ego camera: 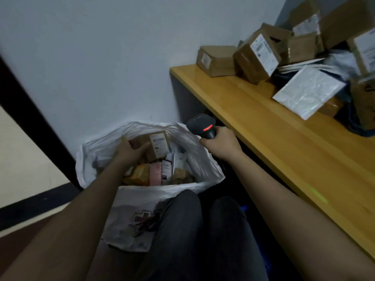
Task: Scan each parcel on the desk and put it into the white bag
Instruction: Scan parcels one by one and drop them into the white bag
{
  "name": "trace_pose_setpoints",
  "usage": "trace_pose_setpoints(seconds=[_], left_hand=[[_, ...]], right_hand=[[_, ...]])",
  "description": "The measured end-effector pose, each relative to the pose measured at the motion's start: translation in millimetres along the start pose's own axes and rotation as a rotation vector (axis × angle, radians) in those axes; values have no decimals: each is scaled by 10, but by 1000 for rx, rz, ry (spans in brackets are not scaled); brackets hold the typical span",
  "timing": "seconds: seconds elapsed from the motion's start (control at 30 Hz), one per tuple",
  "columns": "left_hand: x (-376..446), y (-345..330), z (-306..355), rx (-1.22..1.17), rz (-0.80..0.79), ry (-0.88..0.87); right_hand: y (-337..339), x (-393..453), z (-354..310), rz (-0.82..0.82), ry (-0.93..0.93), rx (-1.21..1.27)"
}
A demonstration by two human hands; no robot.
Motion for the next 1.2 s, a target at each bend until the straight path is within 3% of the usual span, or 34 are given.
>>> trace_pose_setpoints(seconds=[0.07, 0.13, 0.37, 0.73, 0.97, 1.2], left_hand=[[102, -140, -215, 129, -61, 41], [-90, -119, -33, 142, -39, 26], [-412, -299, 1136, -124, -68, -262], [-1428, -1403, 3243, -197, -390, -628], [-1901, -2568, 3815, 51, -479, -768], [-2121, -3459, 3904, 491, -300, -915]], right_hand=[[-50, 25, 27, -24, -9, -16], [10, 66, 63, -13, -15, -19], [736, 90, 219, 193, -157, 138], [2470, 82, 699, 526, -299, 289], [3119, 323, 1365, 710, -396, 305], [3182, 643, 1900, 731, -441, 304]])
Point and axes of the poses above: each hand's wrist, its own x-axis towards the middle knuckle, its own y-axis out of the back of the hand, z = x × y, the point moved 7 cm from there along x, towards the middle knuckle, and after that the axes turned 14 degrees about z, right-handed, at the moved point
